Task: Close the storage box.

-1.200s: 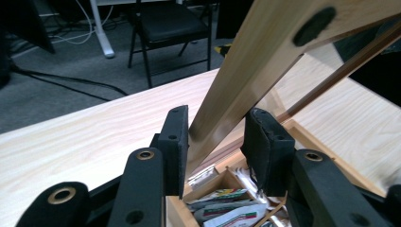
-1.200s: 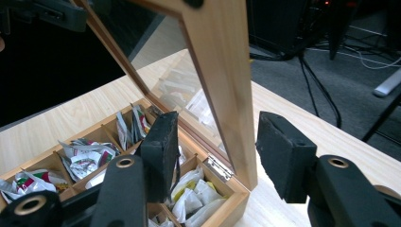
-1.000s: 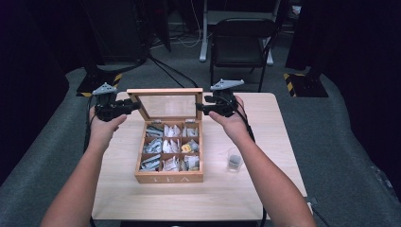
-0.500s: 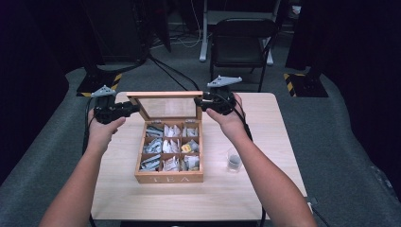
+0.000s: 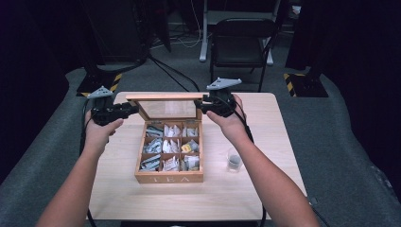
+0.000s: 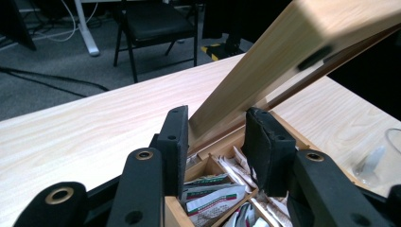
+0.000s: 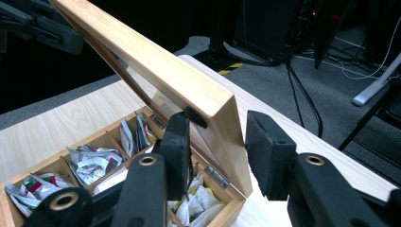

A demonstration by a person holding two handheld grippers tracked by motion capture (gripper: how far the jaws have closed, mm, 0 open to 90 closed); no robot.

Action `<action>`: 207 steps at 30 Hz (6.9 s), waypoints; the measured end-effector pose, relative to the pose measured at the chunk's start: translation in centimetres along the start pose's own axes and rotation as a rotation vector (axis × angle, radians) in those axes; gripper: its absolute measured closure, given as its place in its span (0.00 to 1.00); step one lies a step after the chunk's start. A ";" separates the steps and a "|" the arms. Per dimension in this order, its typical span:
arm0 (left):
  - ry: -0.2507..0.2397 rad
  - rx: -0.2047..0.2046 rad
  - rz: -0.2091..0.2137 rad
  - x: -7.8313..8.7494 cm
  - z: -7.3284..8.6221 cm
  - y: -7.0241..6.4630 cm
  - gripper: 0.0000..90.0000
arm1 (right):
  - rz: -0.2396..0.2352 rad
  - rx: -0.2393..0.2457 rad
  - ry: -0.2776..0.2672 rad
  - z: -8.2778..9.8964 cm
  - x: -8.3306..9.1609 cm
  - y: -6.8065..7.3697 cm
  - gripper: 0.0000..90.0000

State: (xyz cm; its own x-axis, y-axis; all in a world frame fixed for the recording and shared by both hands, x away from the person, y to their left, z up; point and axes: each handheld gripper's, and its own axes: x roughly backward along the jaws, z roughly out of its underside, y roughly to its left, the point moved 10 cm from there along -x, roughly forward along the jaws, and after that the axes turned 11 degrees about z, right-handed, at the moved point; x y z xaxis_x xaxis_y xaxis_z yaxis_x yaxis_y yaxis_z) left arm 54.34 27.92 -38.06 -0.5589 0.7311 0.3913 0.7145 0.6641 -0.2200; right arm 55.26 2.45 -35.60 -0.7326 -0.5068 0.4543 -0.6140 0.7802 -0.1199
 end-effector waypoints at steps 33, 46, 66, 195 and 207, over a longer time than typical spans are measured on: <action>0.007 -0.039 0.013 2.4 3.3 -3.7 0.63 | 0.003 0.041 -0.012 4.0 2.3 3.0 0.64; 0.024 -0.033 0.021 2.6 5.7 -4.7 0.61 | -0.001 0.056 -0.018 6.3 2.9 4.3 0.61; 0.019 -0.015 0.024 2.7 8.3 -5.4 0.60 | -0.022 0.029 -0.010 8.4 4.2 5.8 0.59; 0.029 0.132 -0.093 2.7 16.4 -0.7 0.50 | -0.037 -0.103 0.091 18.6 5.2 5.6 0.50; 0.060 0.155 -0.098 2.1 18.4 -0.2 0.49 | -0.017 -0.046 0.099 19.3 4.7 6.4 0.49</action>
State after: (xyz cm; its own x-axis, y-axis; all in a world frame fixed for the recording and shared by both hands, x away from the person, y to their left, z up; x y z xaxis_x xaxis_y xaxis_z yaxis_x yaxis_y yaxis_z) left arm 45.26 32.19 -53.68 -0.5935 0.6542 0.4688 0.5819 0.7512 -0.3116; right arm 42.19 -2.00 -51.24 -0.6882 -0.4836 0.5408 -0.6107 0.7886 -0.0720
